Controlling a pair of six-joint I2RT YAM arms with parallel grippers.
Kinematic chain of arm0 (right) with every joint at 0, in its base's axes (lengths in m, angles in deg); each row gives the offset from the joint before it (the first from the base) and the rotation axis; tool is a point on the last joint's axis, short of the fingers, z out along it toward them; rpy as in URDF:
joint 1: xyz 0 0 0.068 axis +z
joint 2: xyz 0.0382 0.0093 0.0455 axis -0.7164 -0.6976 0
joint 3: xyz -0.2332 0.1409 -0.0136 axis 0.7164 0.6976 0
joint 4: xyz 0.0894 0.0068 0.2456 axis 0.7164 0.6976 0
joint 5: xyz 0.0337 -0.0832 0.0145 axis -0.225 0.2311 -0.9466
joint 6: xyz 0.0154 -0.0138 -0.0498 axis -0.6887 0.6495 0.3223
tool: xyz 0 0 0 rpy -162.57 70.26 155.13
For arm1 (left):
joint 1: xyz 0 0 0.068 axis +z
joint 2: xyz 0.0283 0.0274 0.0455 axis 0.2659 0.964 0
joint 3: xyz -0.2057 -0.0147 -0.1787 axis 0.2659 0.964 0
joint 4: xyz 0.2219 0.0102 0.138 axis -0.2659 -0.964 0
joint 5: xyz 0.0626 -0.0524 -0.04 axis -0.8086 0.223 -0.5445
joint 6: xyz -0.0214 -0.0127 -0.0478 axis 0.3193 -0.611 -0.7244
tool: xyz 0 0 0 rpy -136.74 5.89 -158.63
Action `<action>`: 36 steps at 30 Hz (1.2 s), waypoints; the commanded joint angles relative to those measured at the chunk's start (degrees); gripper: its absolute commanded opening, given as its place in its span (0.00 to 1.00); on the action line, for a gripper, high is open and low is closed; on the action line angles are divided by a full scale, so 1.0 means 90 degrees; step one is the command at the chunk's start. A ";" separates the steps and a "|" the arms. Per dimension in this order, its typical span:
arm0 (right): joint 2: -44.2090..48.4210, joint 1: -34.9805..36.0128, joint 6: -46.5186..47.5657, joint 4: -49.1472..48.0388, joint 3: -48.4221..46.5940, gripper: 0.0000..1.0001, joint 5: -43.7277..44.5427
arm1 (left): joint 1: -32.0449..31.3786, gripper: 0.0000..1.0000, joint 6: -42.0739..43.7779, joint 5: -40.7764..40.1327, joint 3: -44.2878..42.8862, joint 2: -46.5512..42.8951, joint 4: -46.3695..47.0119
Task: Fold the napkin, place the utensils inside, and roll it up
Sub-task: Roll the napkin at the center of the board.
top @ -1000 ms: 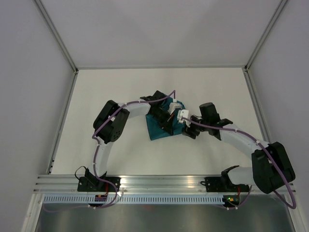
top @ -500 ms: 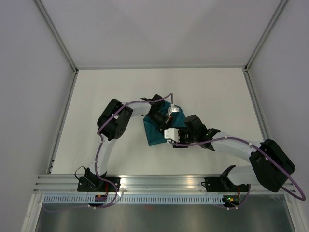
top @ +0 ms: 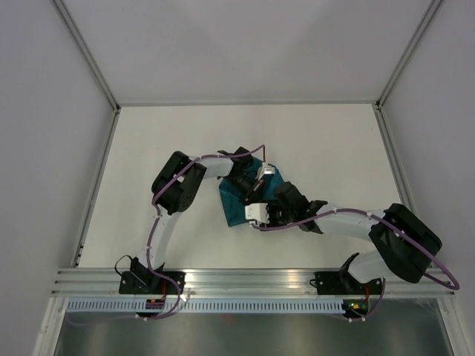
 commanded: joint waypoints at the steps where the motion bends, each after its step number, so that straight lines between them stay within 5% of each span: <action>1: -0.0137 0.0054 0.0080 -0.0240 -0.0003 0.57 0.0222 | -0.0020 0.02 0.0246 -0.0672 0.0011 0.0394 -0.0231; 7: -0.0371 0.0103 0.0197 -0.0084 -0.0091 0.50 0.0310 | -0.0010 0.03 0.0354 -0.0506 -0.0018 0.0443 -0.0358; 11: -0.0518 0.0132 0.0275 0.0189 -0.0140 0.29 0.0291 | -0.0010 0.06 0.0422 -0.0380 -0.0038 0.0433 -0.0427; 15: -0.0537 0.0133 0.0314 0.0365 -0.0101 0.13 0.0271 | 0.0048 0.25 0.0461 -0.0389 0.0030 0.0278 -0.0330; 26: -0.0547 0.0103 0.0354 0.1116 -0.0286 0.05 -0.0225 | 0.0614 0.37 -0.1988 -0.0515 0.0645 -0.0933 0.2274; 36: -0.1259 -0.0619 0.0431 0.2658 -0.1428 0.03 -0.1689 | 0.1630 0.36 -0.4762 -0.3248 0.3180 -0.3607 0.5936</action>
